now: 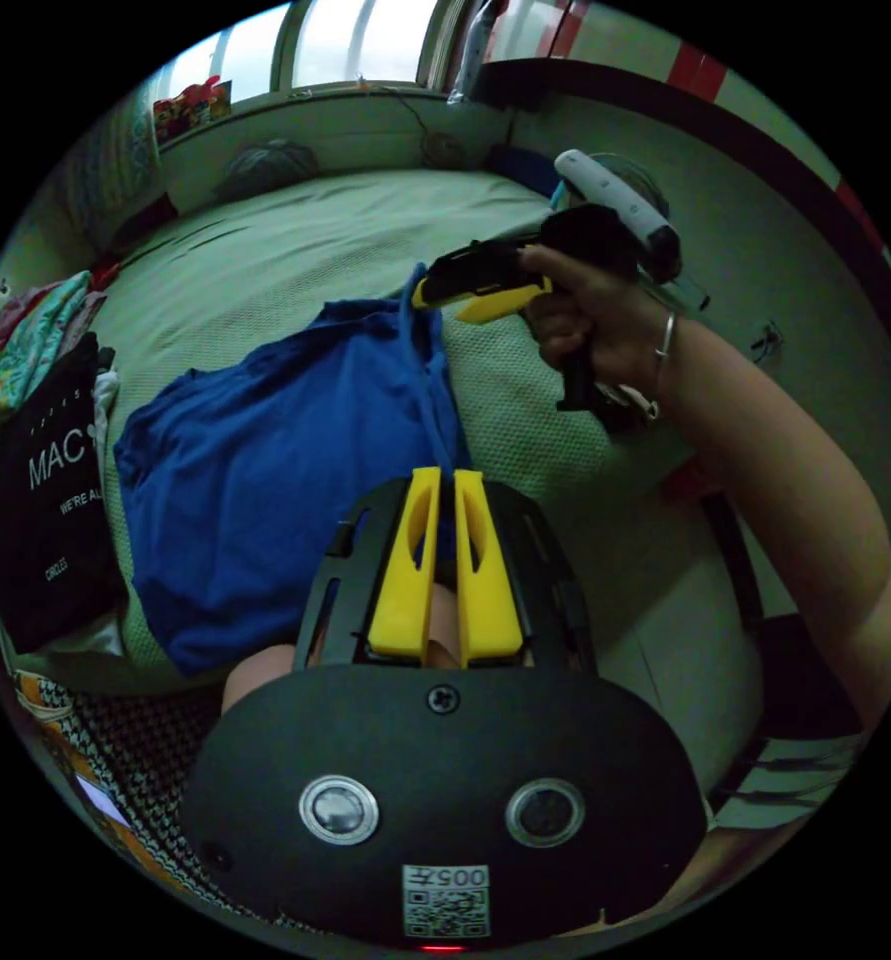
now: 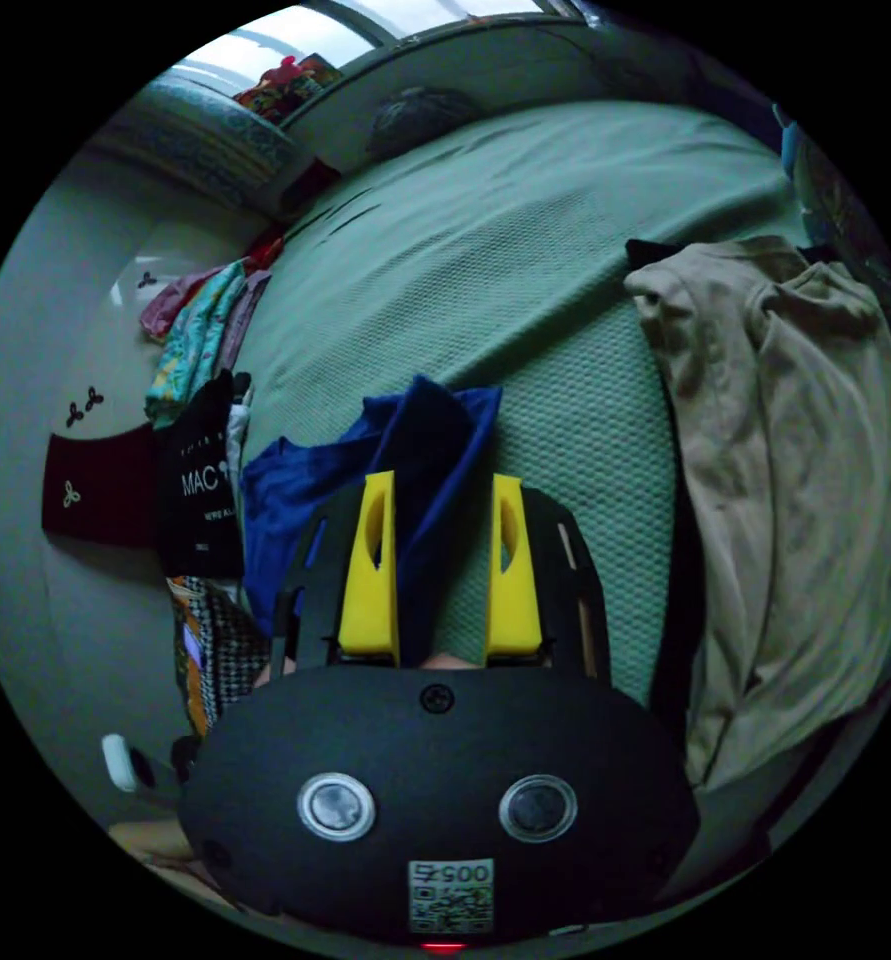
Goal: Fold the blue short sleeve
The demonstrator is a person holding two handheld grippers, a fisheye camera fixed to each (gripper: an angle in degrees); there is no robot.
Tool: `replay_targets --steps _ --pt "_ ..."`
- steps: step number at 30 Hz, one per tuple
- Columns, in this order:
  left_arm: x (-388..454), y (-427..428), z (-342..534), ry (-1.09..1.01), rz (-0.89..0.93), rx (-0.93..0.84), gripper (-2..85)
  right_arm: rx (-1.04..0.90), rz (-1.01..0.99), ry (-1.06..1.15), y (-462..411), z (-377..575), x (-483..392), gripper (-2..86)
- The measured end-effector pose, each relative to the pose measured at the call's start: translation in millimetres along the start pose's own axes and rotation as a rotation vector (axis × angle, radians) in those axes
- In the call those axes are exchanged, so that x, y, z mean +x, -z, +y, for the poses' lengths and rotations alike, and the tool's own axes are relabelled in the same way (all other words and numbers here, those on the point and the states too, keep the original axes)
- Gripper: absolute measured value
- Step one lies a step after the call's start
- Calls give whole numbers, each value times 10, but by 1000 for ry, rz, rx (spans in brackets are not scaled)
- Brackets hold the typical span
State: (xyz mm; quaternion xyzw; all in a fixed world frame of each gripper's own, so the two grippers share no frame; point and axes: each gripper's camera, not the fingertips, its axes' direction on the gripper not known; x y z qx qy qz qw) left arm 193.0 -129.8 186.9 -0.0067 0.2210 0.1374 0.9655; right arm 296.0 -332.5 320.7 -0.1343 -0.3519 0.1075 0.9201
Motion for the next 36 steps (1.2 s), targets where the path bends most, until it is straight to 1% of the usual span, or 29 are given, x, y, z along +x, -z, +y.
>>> replay_targets --steps 4,6,9,11,12,14,17,22,25,29,34,36 --pt "-14 39 73 -21 -9 -7 32 10 -80 -28 -91 -173 -53 126" --pt "-19 50 100 -35 0 -9 32 11 -61 -15 -109 -207 -111 124" --pt "-37 56 148 -35 2 -17 32 -22 12 28 -202 -246 -251 119" --pt "-54 65 185 -32 12 -20 33 6 117 59 -255 -254 -408 106" --pt "-65 74 211 -34 16 -21 33 12 139 72 -269 -256 -454 91" --pt "-92 89 255 -37 14 -26 34 39 200 115 -316 -266 -639 26" --pt "-171 124 331 -35 18 -33 35 45 236 187 -388 -285 -888 -1" --pt "-387 171 472 -9 31 -54 35 3 291 261 -639 -338 -1254 4" --pt "-516 216 552 -5 29 -56 35 -63 301 292 -862 -388 -1434 45" --pt "-697 269 648 8 35 -61 35 -87 395 330 -1095 -415 -1675 85" --pt "-961 338 796 16 41 -73 35 -91 506 375 -1262 -415 -1921 93" --pt "-1044 370 846 18 44 -76 35 -88 511 375 -1279 -413 -1977 89"
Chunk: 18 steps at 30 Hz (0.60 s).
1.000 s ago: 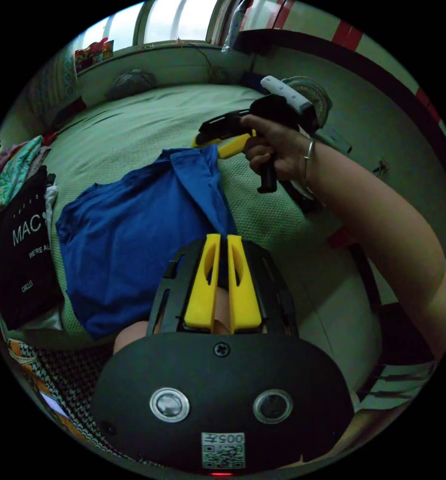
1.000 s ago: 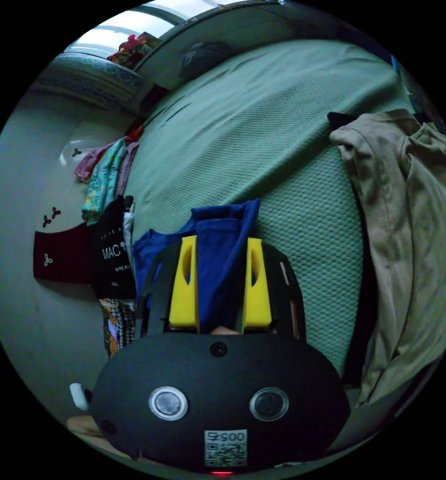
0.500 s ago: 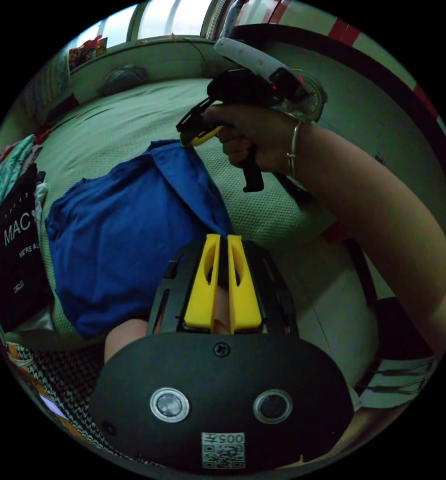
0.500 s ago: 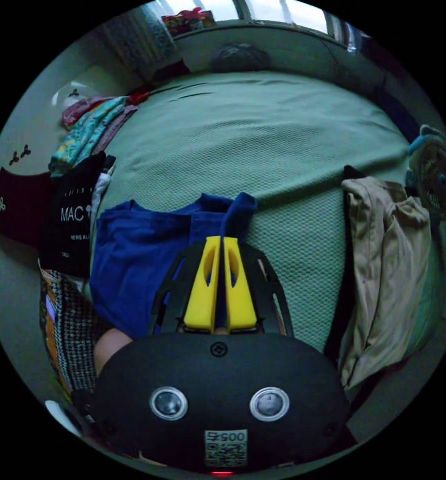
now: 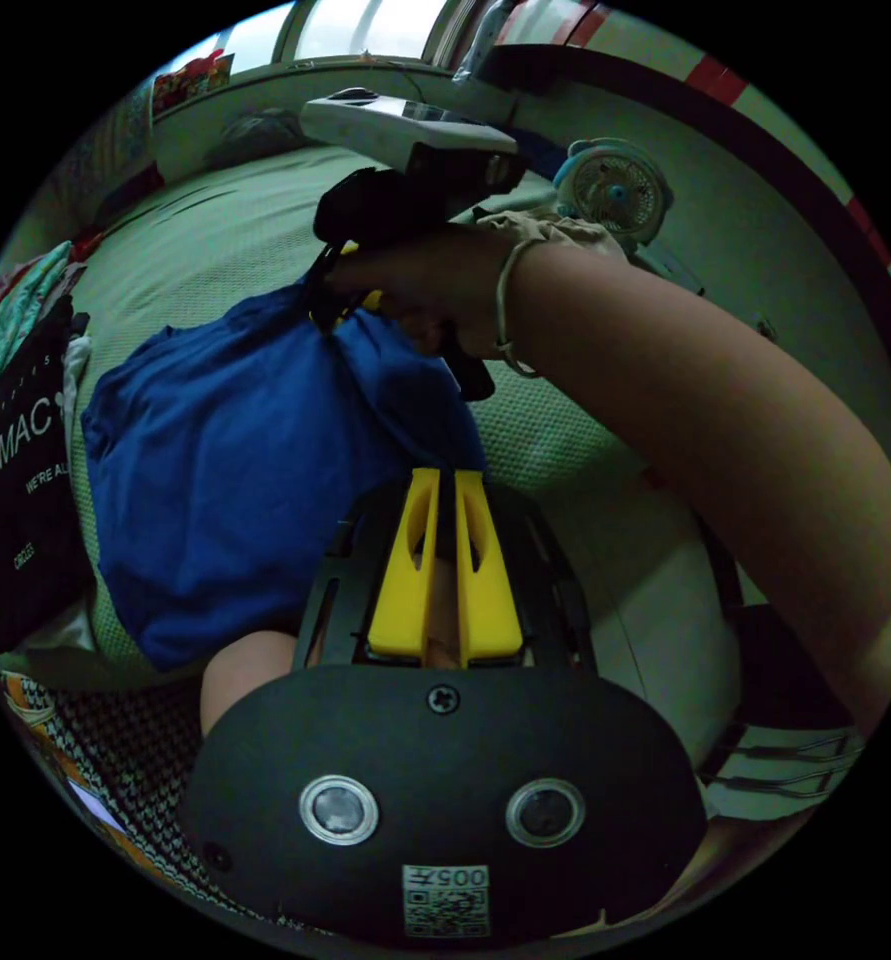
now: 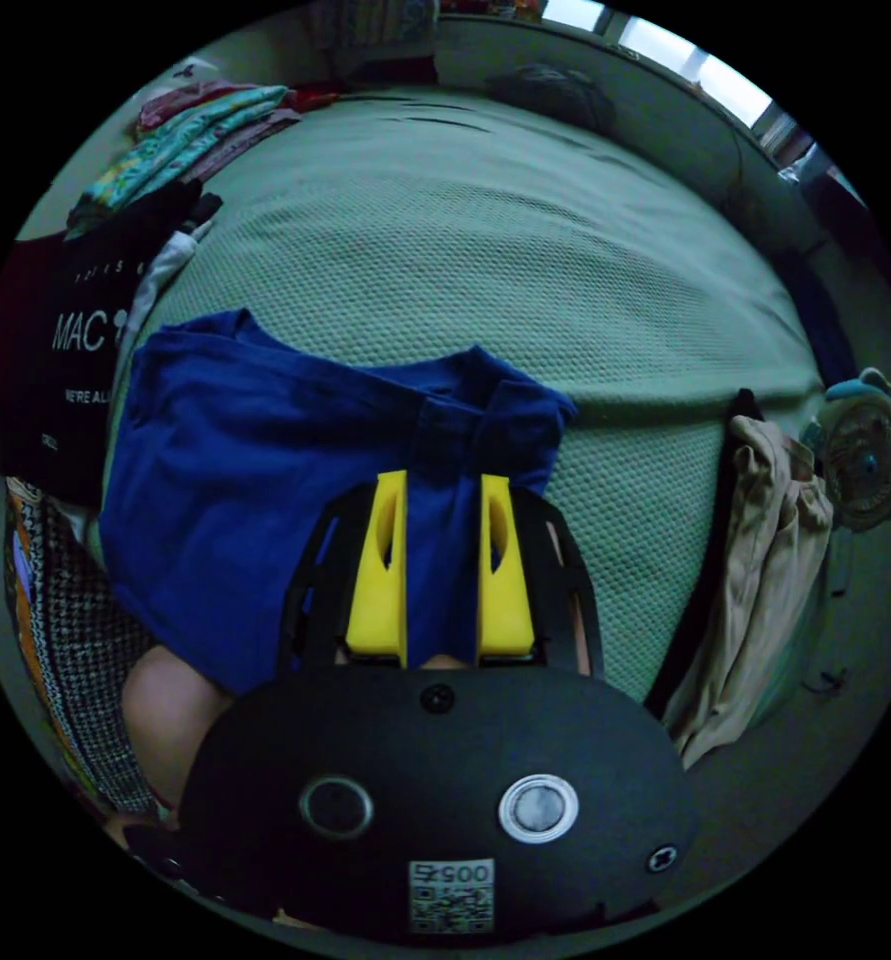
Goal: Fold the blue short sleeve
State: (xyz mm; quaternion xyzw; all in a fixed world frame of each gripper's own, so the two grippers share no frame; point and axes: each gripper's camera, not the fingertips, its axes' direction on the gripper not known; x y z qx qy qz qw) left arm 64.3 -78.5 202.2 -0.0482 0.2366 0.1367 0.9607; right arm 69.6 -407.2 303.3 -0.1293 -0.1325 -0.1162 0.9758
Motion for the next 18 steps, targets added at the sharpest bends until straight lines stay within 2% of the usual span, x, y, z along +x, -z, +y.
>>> replay_targets --steps 6,12,18 --pt "-263 171 192 -8 12 20 35 54 -98 -94 198 64 200 21" --pt "-477 402 334 -50 25 53 35 148 -376 -320 463 286 672 -4" --pt "-878 752 583 -53 11 96 34 193 -245 -227 854 338 343 3"
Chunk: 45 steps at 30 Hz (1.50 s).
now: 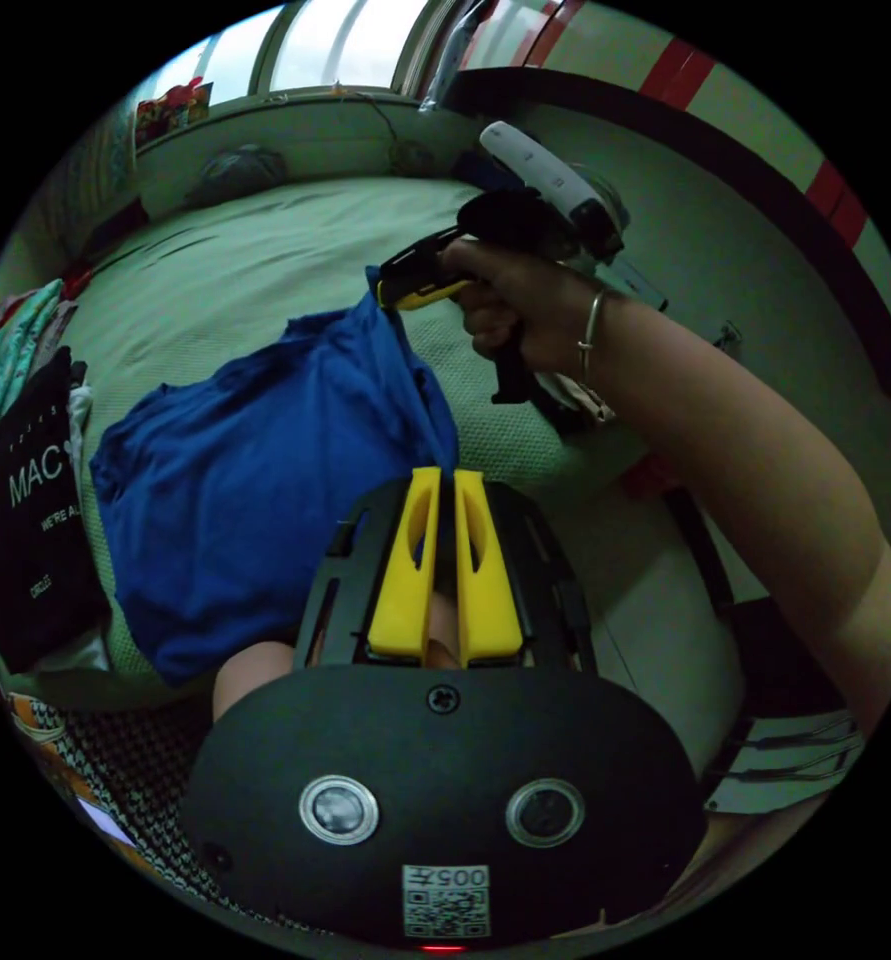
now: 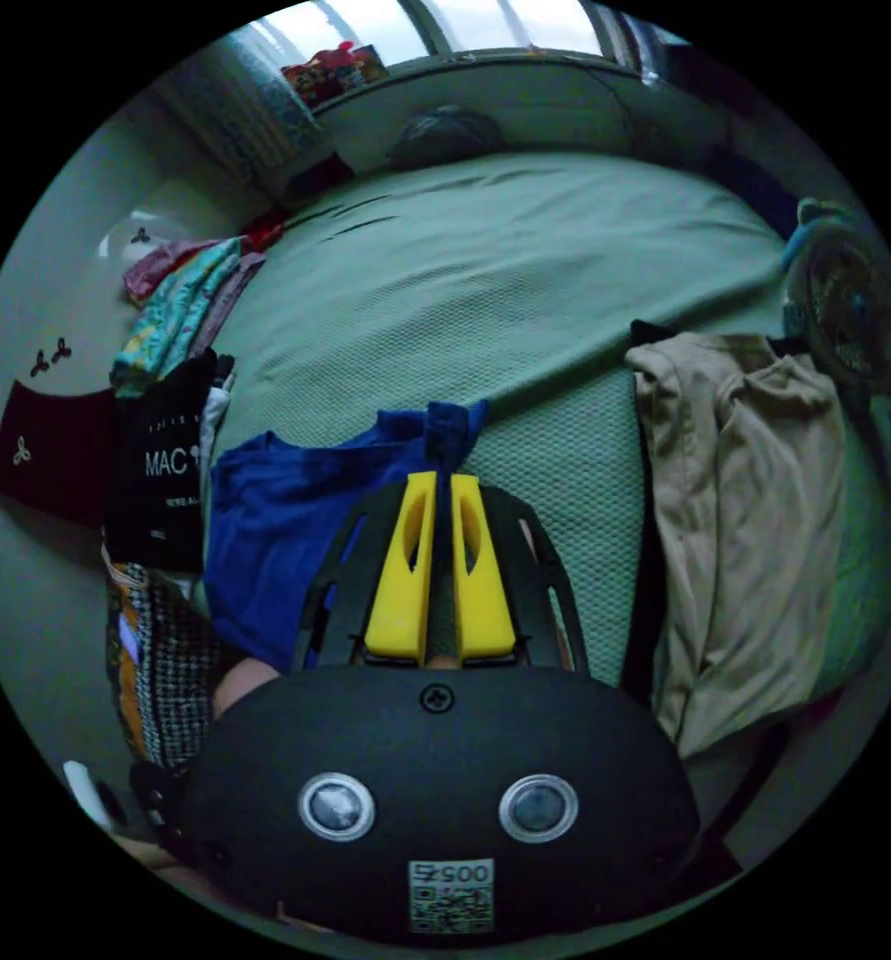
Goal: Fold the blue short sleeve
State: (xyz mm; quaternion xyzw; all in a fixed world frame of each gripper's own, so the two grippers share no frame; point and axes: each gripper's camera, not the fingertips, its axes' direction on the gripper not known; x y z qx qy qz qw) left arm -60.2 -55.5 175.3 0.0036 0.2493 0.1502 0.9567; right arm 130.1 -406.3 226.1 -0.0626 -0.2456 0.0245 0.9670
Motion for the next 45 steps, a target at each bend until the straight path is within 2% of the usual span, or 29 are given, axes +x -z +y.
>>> replay_targets --steps 9,17,21,25,28,34,39,41,45 --pt "-1008 661 631 129 -70 55 34 79 -51 162 323 -4 -1480 10" --pt "-2152 793 1318 406 -238 -28 44 -19 -79 265 -337 45 -2800 41" --pt "-2746 701 1657 547 -260 -90 50 -24 -139 231 -442 93 -2813 70" --pt "-3053 584 1840 580 -200 -82 65 21 42 348 -417 267 -2687 85" --pt "-3133 456 1845 563 -175 -71 73 0 104 410 -450 474 -2594 89" --pt "-3230 150 1810 540 -279 -130 70 -91 205 489 -744 752 -2623 81" --pt "-3269 186 1888 559 -297 -116 76 -94 157 414 -642 716 -2527 66" --pt "-3252 216 1923 559 -289 -99 75 -2 203 421 -465 744 -2474 74" --pt "-3185 220 1936 554 -209 -2 96 27 129 369 -311 660 -2306 99"
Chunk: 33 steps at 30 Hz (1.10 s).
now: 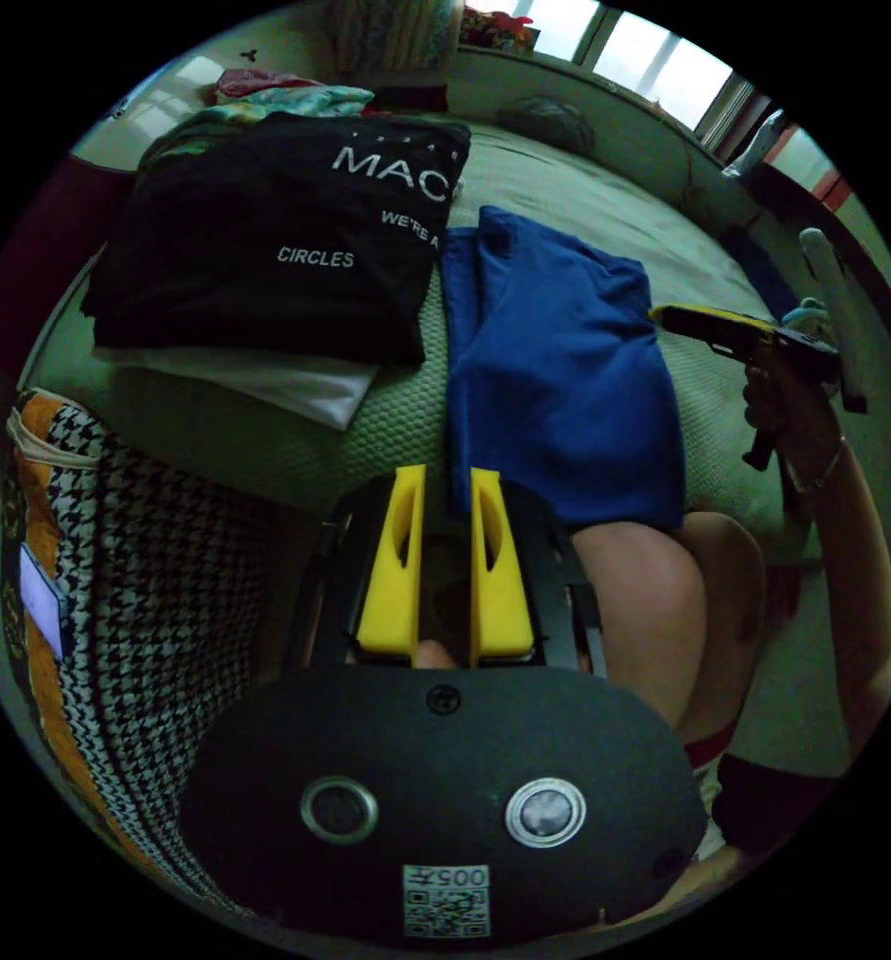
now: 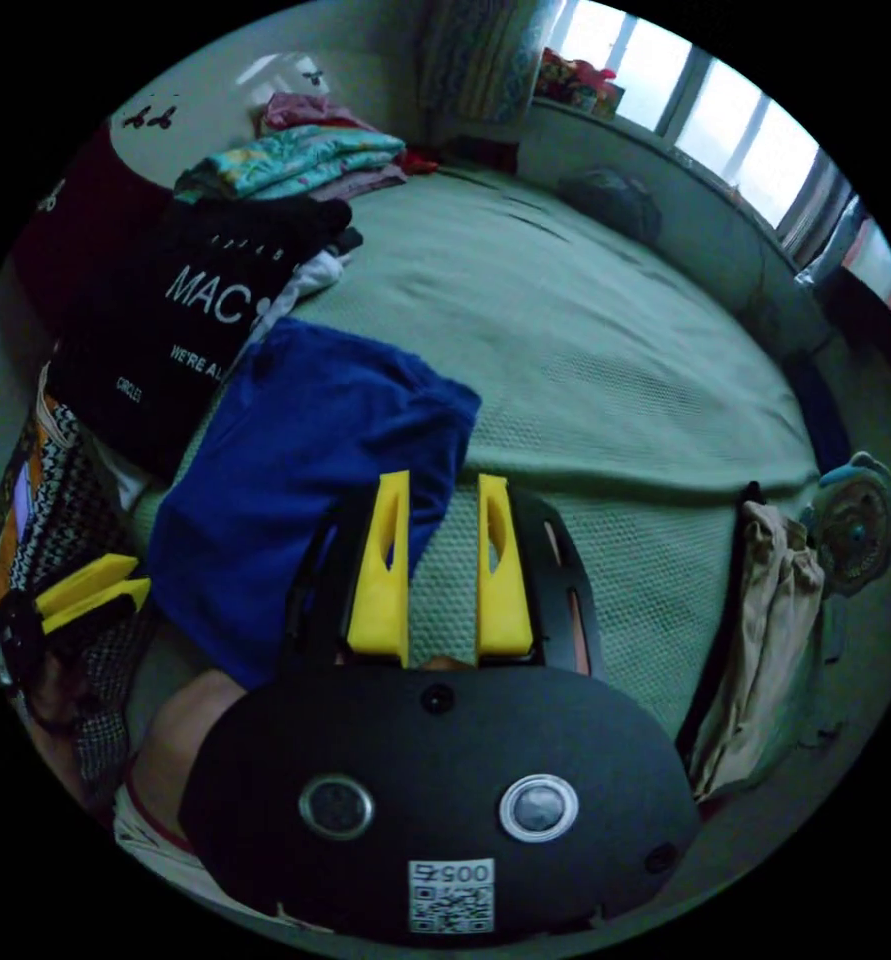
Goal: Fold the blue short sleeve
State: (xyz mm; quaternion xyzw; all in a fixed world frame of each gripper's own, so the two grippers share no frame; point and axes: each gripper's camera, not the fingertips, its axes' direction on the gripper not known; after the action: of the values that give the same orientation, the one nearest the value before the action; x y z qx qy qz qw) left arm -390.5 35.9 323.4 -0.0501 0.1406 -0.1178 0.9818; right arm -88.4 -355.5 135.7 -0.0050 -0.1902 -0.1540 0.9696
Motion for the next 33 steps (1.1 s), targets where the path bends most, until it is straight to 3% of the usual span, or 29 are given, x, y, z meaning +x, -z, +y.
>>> replay_targets --steps 3,9,15,17,19,33 --pt "95 -65 -9 -7 2 40 119 -5 -28 -62 -8 -51 135 122" --pt "365 -363 -80 -14 -6 -49 138 -38 -120 -80 -164 -130 278 141" --pt "784 -437 -176 -26 -45 -121 122 -45 -107 -86 -80 17 301 88" --pt "917 -441 -183 -39 -9 -116 98 -2 -139 -68 115 124 328 21" --pt "1102 -456 -183 -43 -4 -108 64 34 -143 -70 297 194 385 9" --pt "2855 -21 -286 -211 30 22 49 172 -1 -80 1634 792 1121 1"
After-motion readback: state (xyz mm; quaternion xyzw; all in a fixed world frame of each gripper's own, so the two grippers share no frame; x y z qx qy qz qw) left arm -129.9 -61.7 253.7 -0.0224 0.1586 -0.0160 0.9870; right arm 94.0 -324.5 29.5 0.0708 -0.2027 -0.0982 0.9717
